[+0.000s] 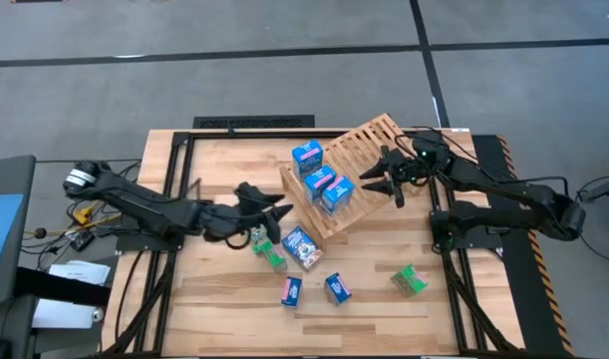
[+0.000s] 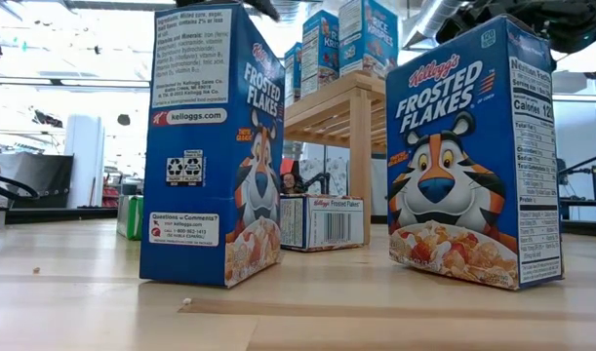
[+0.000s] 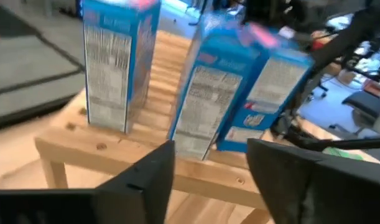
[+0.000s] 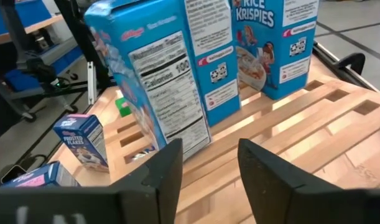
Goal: Stack cereal on shelf
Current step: Adjust the middle blue cereal box on the shelf
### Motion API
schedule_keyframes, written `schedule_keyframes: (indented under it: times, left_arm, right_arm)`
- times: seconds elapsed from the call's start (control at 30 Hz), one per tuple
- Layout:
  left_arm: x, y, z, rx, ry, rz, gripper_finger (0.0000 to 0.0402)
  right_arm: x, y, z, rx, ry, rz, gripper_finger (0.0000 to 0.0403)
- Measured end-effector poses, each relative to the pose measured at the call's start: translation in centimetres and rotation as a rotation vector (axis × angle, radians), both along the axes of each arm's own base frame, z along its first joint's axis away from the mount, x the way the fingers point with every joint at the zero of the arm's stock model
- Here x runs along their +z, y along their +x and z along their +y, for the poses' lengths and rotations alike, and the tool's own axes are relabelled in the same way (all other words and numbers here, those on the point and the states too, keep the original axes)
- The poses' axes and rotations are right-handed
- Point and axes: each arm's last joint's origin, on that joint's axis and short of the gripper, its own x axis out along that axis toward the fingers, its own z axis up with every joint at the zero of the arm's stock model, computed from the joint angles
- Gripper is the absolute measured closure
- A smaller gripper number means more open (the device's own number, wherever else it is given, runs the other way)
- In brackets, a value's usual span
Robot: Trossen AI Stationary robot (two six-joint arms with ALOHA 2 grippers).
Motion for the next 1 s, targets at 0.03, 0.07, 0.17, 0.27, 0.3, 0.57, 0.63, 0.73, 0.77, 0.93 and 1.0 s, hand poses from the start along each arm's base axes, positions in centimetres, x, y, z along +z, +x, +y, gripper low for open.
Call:
schedule_keyframes:
  times: [0.03, 0.07, 0.17, 0.27, 0.3, 0.57, 0.63, 0.73, 0.77, 0.93, 1.0]
  left_arm:
    - [-0.4, 0.4, 0.1, 0.008, -0.015, -0.006, 0.0244]
    - [-0.8, 0.9, 0.1, 0.009, -0.026, -0.015, 0.0260]
    - [-1.7, 2.0, 0.1, -0.006, -0.028, -0.021, 0.0304]
    - [-2.2, 2.8, 0.3, -0.002, -0.019, -0.031, 0.0339]
    - [-2.4, 2.9, 0.5, 0.005, -0.019, -0.029, 0.0349]
    - [-2.8, 3.8, 2.4, -0.004, -0.039, -0.040, 0.0396]
    - [-2.8, 3.9, 2.9, -0.007, -0.040, -0.039, 0.0400]
    - [-2.8, 4.0, 3.6, -0.005, -0.045, -0.042, 0.0399]
    - [-2.8, 4.0, 3.8, -0.005, -0.048, -0.042, 0.0398]
    - [-2.8, 4.1, 4.7, -0.017, -0.057, -0.042, 0.0397]
    - [-2.8, 4.1, 5.0, -0.021, -0.061, -0.042, 0.0397]
  right_arm:
    - [0.0, 0.0, 0.0, 0.000, 0.000, 0.000, 0.0232]
    - [0.0, 0.0, 0.0, 0.000, 0.001, 0.001, 0.0236]
    - [0.0, 0.0, 0.0, 0.000, 0.001, 0.001, 0.0247]
    - [0.0, 0.0, 0.0, 0.000, 0.001, 0.001, 0.0256]
    - [0.0, 0.0, 0.0, 0.000, 0.001, 0.001, 0.0258]
    - [0.0, 0.0, 0.0, 0.000, 0.001, 0.002, 0.0269]
    - [0.0, 0.0, 0.0, 0.000, 0.001, 0.002, 0.0269]
    - [0.0, 0.0, 0.0, 0.000, 0.001, 0.002, 0.0269]
    - [0.0, 0.0, 0.0, 0.000, 0.001, 0.002, 0.0269]
    - [-0.1, 0.0, 0.0, 0.000, 0.003, 0.004, 0.0269]
    - [0.0, 0.0, 0.0, 0.000, 0.003, 0.004, 0.0269]
